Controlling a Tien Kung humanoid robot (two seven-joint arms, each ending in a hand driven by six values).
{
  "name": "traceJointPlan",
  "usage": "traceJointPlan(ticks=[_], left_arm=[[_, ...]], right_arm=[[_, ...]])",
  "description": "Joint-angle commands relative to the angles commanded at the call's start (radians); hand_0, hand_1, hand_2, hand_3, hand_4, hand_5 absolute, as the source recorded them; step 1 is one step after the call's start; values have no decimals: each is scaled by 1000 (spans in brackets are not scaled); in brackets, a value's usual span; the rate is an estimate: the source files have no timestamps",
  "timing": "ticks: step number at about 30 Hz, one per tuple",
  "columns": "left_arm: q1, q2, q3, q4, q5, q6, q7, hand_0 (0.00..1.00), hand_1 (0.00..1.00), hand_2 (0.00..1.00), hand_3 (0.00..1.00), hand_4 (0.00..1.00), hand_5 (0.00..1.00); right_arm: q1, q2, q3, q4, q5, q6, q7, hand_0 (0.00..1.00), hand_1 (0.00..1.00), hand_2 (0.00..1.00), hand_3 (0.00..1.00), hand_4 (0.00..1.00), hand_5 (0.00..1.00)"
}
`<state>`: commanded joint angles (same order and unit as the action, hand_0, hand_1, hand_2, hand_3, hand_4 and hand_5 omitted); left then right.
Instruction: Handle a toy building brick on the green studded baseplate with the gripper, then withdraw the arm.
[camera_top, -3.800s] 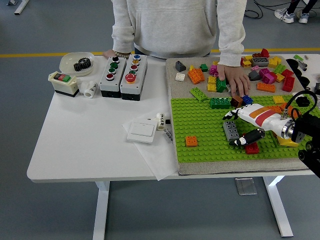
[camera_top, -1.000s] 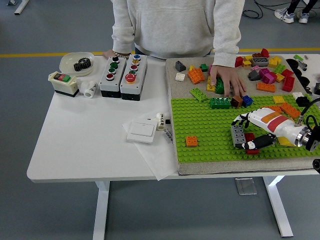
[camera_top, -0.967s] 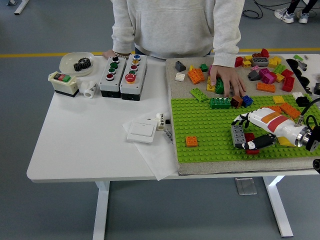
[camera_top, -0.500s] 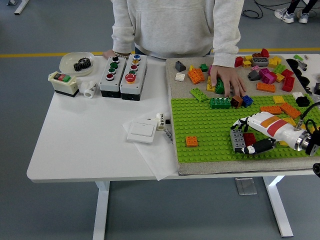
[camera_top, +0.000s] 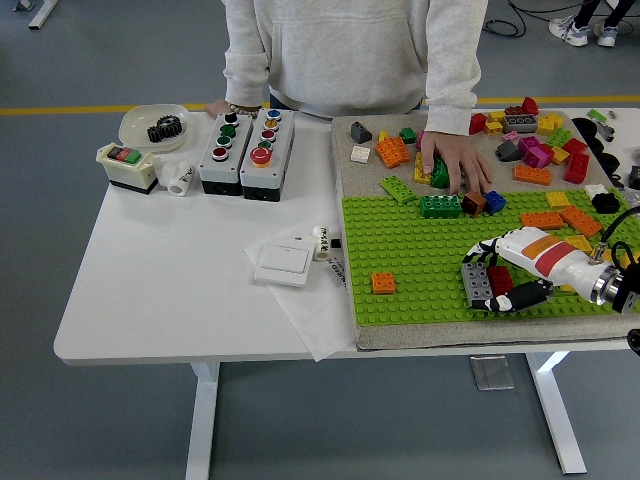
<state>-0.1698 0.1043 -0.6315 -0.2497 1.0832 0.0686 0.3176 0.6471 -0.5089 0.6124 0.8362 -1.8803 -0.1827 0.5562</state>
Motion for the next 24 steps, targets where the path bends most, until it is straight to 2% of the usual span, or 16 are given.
traceJointPlan(ticks=[9,10,16,17,21,22,24], left_arm=[[1,0,1,0,-1,0,0,732,736,746,599,666,603],[1,0,1,0,-1,0,0,731,736,745,599,666,603],[3,-1,-1,0,2,0,1,731,736,745,599,666,603],[3,-1,-2,0,2,0,1,731,738,746,599,666,603],[5,-1,-3,0,4,0,2,731,738,746,599,666,603],[6,-2,-3,0,4,0,2,733,738,746,599,666,603],[6,-1,-3,-1,4,0,2,733,738,746,599,666,603]], right_arm=[[1,1,-2,-8,-11,6,-2,634,547,584,576,840,446],[1,1,-2,-8,-14,7,-2,639,576,621,617,853,438],[2,3,-1,-14,-30,11,-2,639,576,621,617,853,438],[2,3,-1,-14,-31,11,-2,653,605,681,710,888,429],[2,4,2,-17,-36,5,1,653,605,681,710,888,429],[1,4,3,-18,-37,4,2,650,618,714,806,922,425],[1,4,6,-18,-37,1,4,650,618,714,806,922,425]])
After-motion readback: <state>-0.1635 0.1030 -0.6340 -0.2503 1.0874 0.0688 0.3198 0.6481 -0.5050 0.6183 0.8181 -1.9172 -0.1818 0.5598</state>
